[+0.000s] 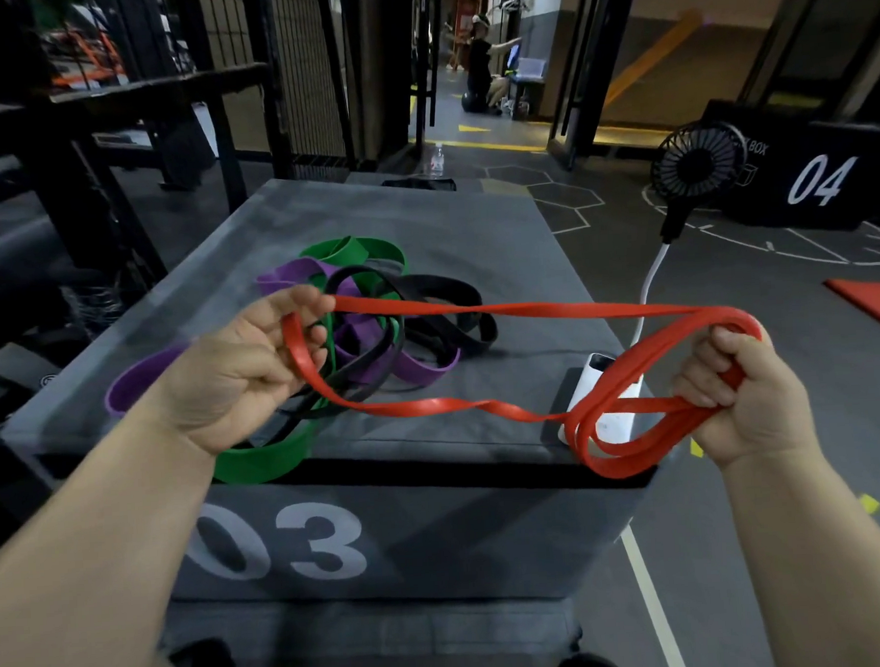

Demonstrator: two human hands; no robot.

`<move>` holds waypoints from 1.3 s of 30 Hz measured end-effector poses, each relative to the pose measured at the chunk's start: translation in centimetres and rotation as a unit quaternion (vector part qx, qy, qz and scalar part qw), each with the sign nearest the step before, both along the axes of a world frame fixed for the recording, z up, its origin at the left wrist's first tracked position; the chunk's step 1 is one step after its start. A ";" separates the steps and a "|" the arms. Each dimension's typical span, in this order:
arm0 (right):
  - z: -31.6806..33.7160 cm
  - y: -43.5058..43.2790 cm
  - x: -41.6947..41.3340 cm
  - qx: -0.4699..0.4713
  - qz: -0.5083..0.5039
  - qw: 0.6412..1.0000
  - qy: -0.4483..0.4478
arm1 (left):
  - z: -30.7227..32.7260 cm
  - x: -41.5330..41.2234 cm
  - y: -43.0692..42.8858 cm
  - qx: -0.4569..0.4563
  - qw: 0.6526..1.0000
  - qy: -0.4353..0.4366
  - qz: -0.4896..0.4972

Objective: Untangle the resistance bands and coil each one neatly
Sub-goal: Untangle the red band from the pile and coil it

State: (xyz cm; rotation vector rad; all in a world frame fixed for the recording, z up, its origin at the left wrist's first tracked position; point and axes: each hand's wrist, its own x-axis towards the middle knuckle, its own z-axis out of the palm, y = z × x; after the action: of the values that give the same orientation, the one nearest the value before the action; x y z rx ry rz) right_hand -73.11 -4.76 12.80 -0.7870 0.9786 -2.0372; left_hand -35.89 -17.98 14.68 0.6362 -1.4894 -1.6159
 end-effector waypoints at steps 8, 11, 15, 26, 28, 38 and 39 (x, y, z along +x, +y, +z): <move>-0.1 0.1 -0.3 0.007 -0.021 1.000 0.022 | -1.3 -0.7 0.1 -0.045 0.987 -0.119 0.101; 0.0 0.3 0.0 0.008 -0.049 0.998 0.037 | -1.2 -0.3 -0.3 -0.030 0.980 -0.151 0.124; 0.2 0.2 0.1 0.030 -0.055 0.994 0.089 | -1.1 -0.5 -0.1 0.050 0.990 -0.096 0.092; 1.1 0.8 2.7 0.066 0.100 0.956 0.269 | -1.6 -3.4 1.3 0.179 0.982 0.033 0.055; 1.1 0.7 3.3 0.068 0.129 0.941 0.304 | -1.9 -3.9 1.9 0.143 0.988 -0.019 0.048; 0.6 0.1 9.4 0.085 0.290 0.873 0.382 | -1.8 -6.7 5.4 -0.005 0.979 -0.181 -0.098; 0.2 0.0 10.0 0.086 0.267 0.870 0.405 | -2.0 -7.0 5.8 0.008 0.979 -0.168 -0.118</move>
State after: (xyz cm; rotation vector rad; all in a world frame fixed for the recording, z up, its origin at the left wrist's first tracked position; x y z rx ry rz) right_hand -63.16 -4.79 13.02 -1.6608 1.1772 -1.0993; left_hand -42.90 -12.21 12.71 0.7971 -1.8564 -1.7637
